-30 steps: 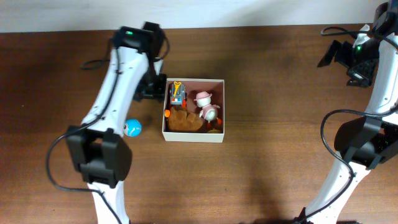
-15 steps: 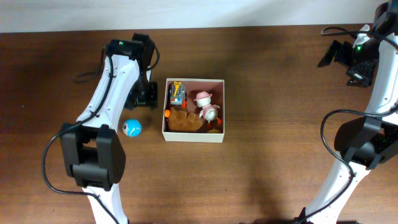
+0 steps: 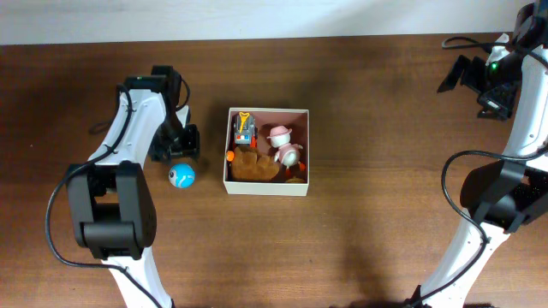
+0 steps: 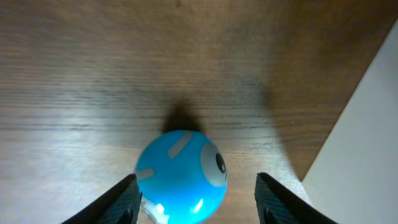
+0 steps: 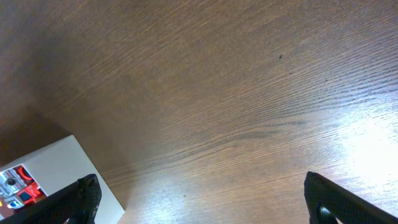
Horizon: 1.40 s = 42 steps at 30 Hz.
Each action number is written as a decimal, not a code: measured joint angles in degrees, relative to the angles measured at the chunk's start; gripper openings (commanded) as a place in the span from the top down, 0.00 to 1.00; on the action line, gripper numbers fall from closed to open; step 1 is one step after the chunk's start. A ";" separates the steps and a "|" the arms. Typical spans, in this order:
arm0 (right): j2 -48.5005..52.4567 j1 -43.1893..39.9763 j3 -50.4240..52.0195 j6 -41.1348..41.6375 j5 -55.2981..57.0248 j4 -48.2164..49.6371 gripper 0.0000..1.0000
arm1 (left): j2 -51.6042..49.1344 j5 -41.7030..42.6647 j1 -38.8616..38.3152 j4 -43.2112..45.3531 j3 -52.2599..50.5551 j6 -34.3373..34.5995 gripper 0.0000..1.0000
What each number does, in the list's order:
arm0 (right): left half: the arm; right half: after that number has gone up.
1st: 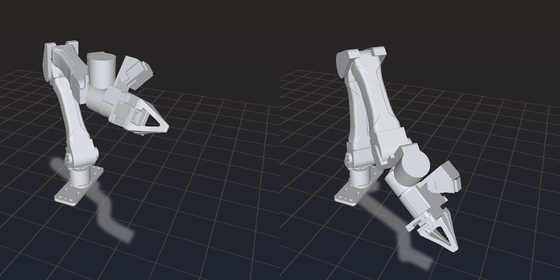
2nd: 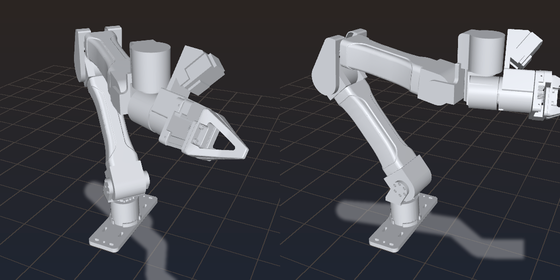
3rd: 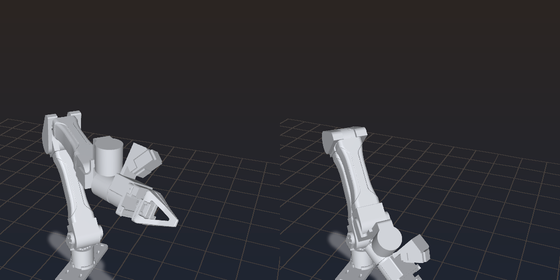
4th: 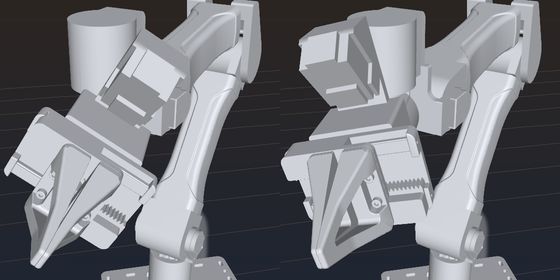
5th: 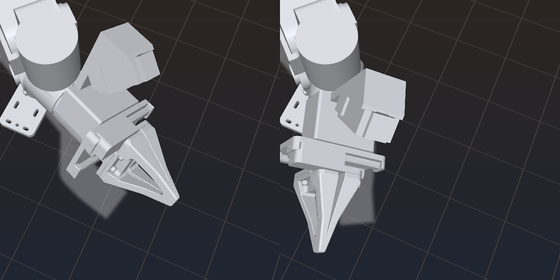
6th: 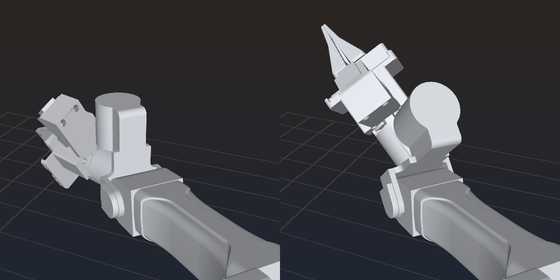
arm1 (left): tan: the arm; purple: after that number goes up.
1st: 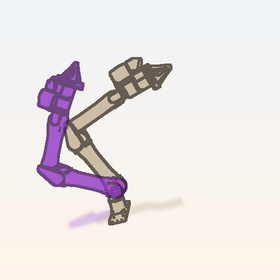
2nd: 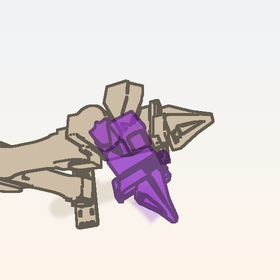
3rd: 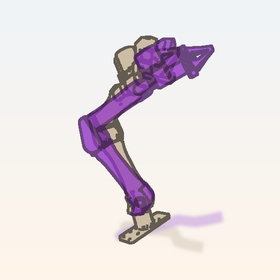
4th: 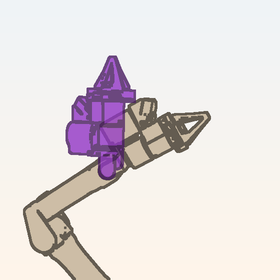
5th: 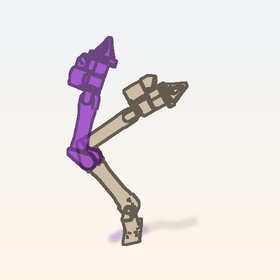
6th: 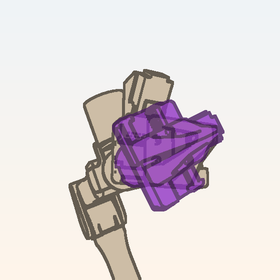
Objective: Pack container
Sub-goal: 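Move left gripper to the blue ball and lower over it, then grasp the blue ball with the left gripper and lift it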
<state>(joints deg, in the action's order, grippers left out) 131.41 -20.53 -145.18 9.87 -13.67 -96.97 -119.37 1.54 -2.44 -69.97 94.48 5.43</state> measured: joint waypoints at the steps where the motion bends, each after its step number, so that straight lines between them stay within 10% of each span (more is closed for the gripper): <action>1: 0.00 0.00 0.00 0.00 -0.02 0.00 0.01 | 0.00 0.22 0.00 0.72 -1.11 -0.15 0.39; 12: 0.00 0.00 0.00 -0.02 -0.02 0.00 0.01 | 0.50 -1.29 0.61 3.23 -4.98 -1.36 0.48; 24: 0.00 0.00 0.00 -0.02 -0.02 -0.02 0.01 | 0.98 -0.76 0.57 1.46 -4.98 -1.55 0.98; 34: 0.00 0.00 0.00 -0.02 -0.02 0.00 0.01 | 1.31 0.35 0.20 1.27 -4.98 -1.36 0.98; 42: 0.00 0.00 0.00 -0.02 -0.02 -0.02 0.01 | 1.64 1.11 0.20 0.39 -4.98 -1.33 0.64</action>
<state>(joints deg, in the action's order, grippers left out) 131.41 -20.53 -145.18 9.85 -13.69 -96.99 -117.73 2.66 -2.24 -69.58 89.49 4.10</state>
